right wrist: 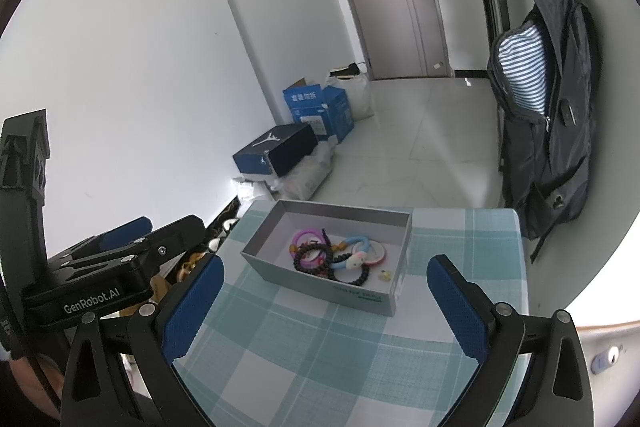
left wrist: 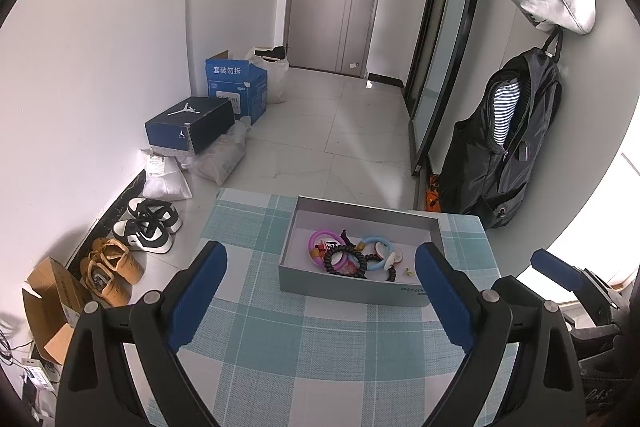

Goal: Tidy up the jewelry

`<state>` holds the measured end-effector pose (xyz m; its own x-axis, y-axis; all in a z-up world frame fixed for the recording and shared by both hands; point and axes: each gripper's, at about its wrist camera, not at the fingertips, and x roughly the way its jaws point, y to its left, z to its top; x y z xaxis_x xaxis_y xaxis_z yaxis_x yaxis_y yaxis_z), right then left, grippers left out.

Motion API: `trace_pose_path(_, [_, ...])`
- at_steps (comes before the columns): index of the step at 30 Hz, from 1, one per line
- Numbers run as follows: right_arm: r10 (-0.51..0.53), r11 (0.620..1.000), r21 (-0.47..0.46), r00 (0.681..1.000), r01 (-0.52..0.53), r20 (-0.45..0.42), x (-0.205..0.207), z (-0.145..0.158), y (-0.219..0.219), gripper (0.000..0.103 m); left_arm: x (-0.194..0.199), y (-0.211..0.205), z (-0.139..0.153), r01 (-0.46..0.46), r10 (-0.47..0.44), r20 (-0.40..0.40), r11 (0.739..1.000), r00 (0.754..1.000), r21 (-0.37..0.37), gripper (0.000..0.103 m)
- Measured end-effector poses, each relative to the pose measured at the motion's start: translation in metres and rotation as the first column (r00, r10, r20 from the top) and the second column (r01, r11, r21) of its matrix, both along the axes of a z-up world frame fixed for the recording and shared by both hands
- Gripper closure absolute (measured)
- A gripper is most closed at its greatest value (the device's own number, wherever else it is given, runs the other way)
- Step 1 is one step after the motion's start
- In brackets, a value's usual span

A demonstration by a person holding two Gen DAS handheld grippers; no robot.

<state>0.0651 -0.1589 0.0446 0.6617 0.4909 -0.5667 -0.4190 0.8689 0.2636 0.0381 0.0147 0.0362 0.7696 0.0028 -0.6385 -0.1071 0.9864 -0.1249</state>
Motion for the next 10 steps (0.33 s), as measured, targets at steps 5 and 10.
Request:
trace_pose_path(5, [0.0, 1.0, 0.0, 1.0, 0.0, -0.003, 0.0003, -0.0001, -0.0001, 0.0, 0.0003, 0.0003, -0.001, -0.001, 0.001, -0.007, 1.0, 1.0, -0.006, 0.01])
trace_pose_path(10, [-0.001, 1.0, 0.0, 1.0, 0.001, -0.002, 0.0004, -0.0002, -0.0002, 0.0, 0.0024, 0.0019, -0.0033, -0.001, 0.001, -0.02, 1.0, 1.0, -0.021, 0.01])
